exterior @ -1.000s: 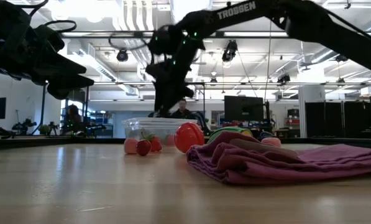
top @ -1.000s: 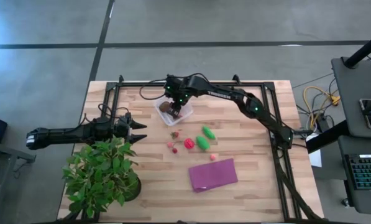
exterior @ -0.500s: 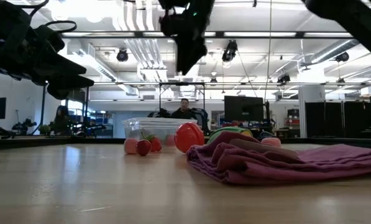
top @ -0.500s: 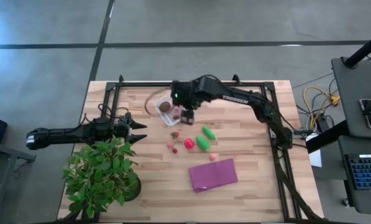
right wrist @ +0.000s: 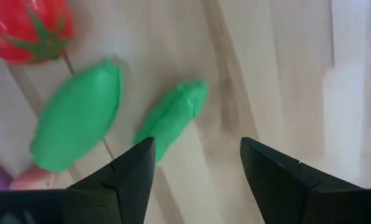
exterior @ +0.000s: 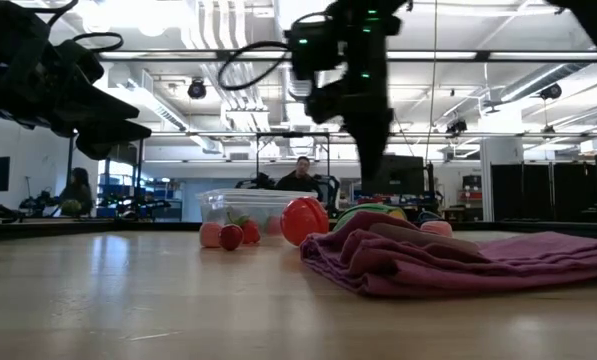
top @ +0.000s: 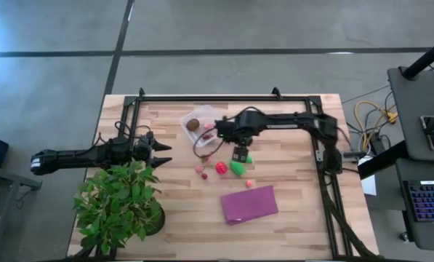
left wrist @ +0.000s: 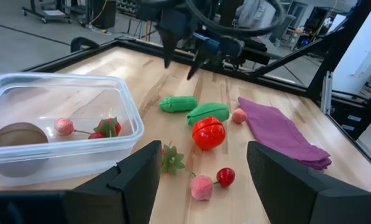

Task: Pick and placing Produce into tupperware
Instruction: Put the green peas into the transparent bin

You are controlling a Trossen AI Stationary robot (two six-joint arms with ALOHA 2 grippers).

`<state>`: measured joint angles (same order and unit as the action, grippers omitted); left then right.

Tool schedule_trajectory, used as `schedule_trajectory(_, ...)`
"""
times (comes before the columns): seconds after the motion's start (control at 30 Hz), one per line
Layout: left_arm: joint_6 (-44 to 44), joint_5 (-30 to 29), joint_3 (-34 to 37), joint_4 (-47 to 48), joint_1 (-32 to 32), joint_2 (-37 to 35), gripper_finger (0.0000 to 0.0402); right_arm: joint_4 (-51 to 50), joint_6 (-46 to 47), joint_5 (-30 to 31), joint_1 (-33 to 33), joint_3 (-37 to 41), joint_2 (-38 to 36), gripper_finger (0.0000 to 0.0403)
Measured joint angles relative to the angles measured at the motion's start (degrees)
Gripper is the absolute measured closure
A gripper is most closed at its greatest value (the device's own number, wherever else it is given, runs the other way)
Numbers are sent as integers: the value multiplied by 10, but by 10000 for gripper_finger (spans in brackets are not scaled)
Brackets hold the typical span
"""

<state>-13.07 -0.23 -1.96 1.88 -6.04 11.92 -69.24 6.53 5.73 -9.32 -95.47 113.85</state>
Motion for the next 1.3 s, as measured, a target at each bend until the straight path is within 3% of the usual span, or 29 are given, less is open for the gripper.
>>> schedule_trajectory(0.2,0,0,0,1,0,0,178,110,118,-34,-22,146,-95,174)
schedule_trajectory(0.4,0,0,0,0,0,0,178,172,203,-81,-27,207,-115,174)
schedule_trajectory(1.0,0,0,0,0,0,0,178,263,277,-86,-5,255,-97,175)
schedule_trajectory(1.17,0,0,0,0,0,0,178,310,291,-42,1,275,-97,178)
schedule_trajectory(1.3,0,0,0,0,0,0,178,330,291,-41,1,294,-97,179)
